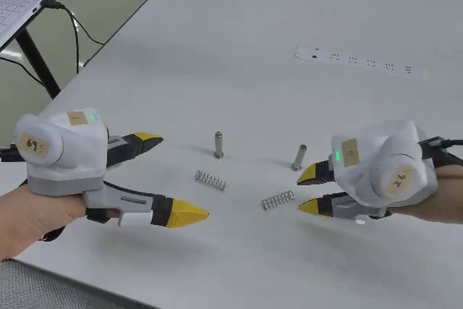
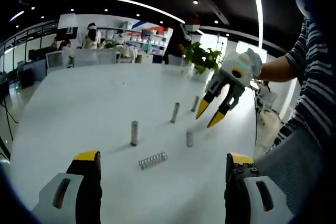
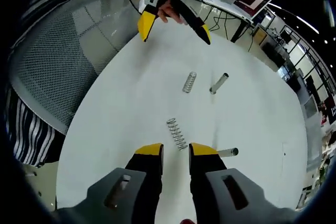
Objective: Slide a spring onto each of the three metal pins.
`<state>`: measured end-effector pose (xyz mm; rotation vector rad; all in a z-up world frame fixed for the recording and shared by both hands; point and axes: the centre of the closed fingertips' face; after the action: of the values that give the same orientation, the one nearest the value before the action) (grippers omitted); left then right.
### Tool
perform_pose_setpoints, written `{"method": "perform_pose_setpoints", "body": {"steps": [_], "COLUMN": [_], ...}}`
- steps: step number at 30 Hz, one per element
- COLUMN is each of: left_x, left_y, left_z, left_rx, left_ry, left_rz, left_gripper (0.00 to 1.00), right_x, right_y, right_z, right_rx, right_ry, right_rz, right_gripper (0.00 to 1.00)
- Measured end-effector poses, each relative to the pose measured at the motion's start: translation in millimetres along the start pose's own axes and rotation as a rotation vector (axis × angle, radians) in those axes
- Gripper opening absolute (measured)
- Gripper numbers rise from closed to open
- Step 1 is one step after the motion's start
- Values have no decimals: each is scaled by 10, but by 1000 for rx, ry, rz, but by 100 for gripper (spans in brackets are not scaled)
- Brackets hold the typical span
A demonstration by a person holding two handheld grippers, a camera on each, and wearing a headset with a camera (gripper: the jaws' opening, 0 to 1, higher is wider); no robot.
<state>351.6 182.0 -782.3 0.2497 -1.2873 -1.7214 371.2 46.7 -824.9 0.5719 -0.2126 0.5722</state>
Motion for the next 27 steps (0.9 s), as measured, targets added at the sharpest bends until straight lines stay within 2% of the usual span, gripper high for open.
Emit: {"method": "perform_pose_setpoints", "body": {"steps": [11,20,25,27], "left_x": [-5,-32,-29,-30], "left_y": [8,-22,-22,-33], "left_z": [39,86,90,84], "left_rx": [2,-6,-8,-12], "left_ry": [7,17,15,15], "left_rz": [-2,0,-2,-2], "left_gripper": [96,96,96,95], "right_x": [31,6,-13,-11], "right_y": [28,-109,-171,-174], "right_z": [-254,-355,-379,-381], "right_rx": [-1,-27,-40,-33], "right_ry": [45,75,63,56], "right_rz": [2,-52,-58,-85], "right_gripper": [16,12,8,8]}}
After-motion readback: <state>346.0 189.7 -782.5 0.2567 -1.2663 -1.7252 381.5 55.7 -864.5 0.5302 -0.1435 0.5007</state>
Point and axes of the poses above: the centre of the closed fingertips' face, and the gripper's own axes: z roughly backward along the fingers, x roughly to its right, y roughly out of its top, and after that the axes turned 12 degrees about z, right-handed
